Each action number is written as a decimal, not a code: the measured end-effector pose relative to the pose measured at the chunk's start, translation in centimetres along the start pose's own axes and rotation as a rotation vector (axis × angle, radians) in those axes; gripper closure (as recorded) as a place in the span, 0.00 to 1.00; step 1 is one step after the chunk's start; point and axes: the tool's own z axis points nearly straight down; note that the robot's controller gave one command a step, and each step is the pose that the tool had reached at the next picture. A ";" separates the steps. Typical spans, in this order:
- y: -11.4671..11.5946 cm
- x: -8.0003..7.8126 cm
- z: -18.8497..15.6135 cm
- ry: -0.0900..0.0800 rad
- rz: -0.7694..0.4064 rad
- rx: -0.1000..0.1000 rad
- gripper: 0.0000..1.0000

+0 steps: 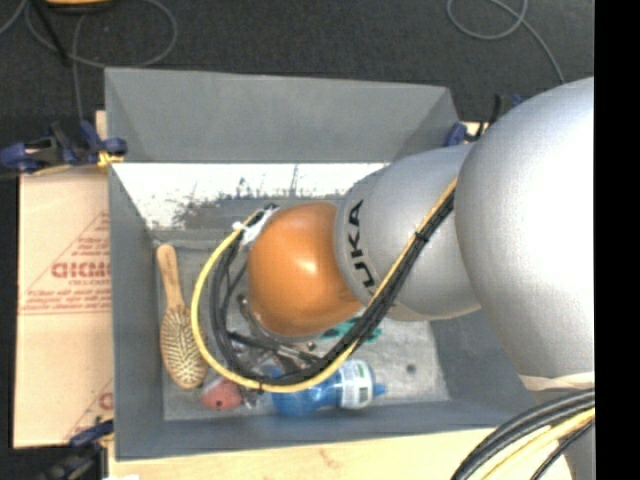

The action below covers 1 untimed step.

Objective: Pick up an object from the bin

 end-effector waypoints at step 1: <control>-0.1 -0.2 -1.3 -0.007 0.002 0.002 1.00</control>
Offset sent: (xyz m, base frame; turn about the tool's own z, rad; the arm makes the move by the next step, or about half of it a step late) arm 0.0000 -0.0001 0.0004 0.0000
